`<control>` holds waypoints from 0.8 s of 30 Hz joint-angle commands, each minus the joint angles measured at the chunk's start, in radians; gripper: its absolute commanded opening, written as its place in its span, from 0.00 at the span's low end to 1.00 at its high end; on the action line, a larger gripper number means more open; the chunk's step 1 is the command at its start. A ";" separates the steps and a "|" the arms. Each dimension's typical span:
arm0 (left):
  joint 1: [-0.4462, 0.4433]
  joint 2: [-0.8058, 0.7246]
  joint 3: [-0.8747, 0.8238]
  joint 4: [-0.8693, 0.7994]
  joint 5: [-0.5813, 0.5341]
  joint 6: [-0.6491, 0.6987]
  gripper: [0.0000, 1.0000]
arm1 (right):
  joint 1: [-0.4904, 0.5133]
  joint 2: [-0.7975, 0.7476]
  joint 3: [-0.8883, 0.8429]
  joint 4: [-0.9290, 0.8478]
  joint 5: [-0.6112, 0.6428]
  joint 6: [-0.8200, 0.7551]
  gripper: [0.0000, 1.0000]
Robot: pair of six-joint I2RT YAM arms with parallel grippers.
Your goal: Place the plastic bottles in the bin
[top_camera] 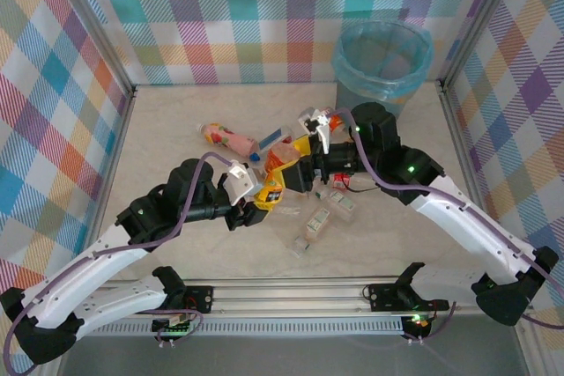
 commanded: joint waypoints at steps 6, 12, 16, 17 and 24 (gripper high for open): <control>-0.016 0.006 0.016 0.056 0.020 -0.007 0.50 | 0.008 0.043 0.120 -0.119 0.120 -0.067 0.63; -0.016 0.008 0.034 0.082 0.009 -0.005 0.52 | 0.008 0.079 0.214 -0.209 0.133 -0.093 0.44; -0.017 0.017 0.057 0.100 -0.024 0.005 0.61 | 0.008 0.103 0.292 -0.269 0.183 -0.104 0.44; -0.016 0.020 0.064 0.105 -0.042 0.009 0.65 | 0.008 0.110 0.319 -0.292 0.208 -0.115 0.44; -0.016 0.008 0.124 0.132 -0.147 0.076 0.81 | -0.003 0.207 0.608 -0.455 0.554 -0.262 0.39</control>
